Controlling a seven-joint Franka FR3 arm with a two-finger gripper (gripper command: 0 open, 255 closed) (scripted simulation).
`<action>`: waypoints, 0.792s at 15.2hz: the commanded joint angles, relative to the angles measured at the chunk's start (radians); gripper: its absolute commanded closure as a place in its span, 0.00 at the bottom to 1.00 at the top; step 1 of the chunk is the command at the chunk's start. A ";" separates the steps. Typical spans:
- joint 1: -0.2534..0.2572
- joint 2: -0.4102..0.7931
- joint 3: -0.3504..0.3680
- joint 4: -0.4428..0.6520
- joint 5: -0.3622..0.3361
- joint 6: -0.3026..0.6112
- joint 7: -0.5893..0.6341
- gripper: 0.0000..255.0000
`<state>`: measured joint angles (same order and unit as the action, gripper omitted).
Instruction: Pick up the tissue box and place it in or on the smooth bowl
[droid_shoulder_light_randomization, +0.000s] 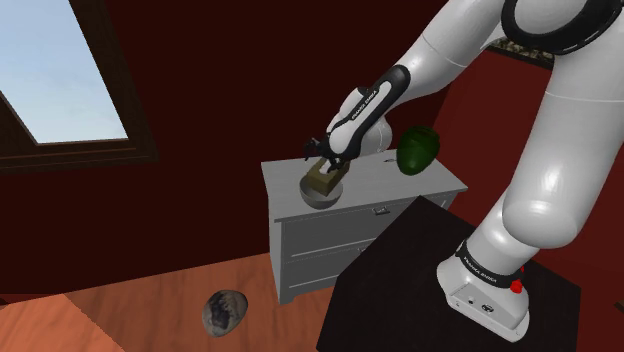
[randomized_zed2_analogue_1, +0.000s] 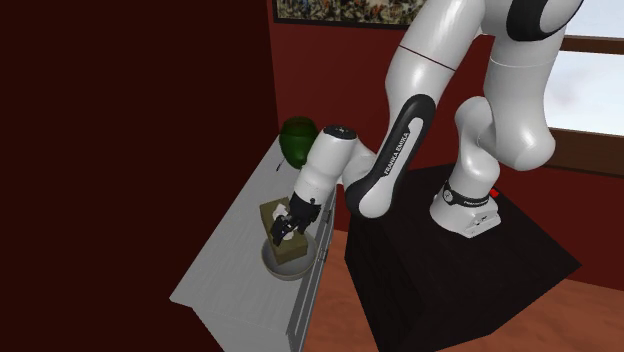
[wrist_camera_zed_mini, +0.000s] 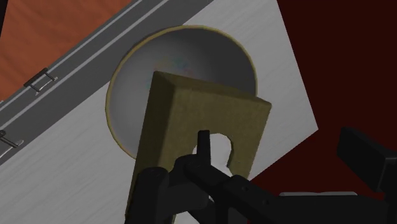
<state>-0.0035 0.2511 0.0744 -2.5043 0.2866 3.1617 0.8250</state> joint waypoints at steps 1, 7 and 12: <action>0.016 -0.045 -0.018 -0.021 -0.007 -0.024 0.008 0.00; 0.059 -0.172 -0.076 -0.075 -0.067 -0.098 0.062 0.00; 0.059 -0.172 -0.076 -0.075 -0.067 -0.098 0.062 0.00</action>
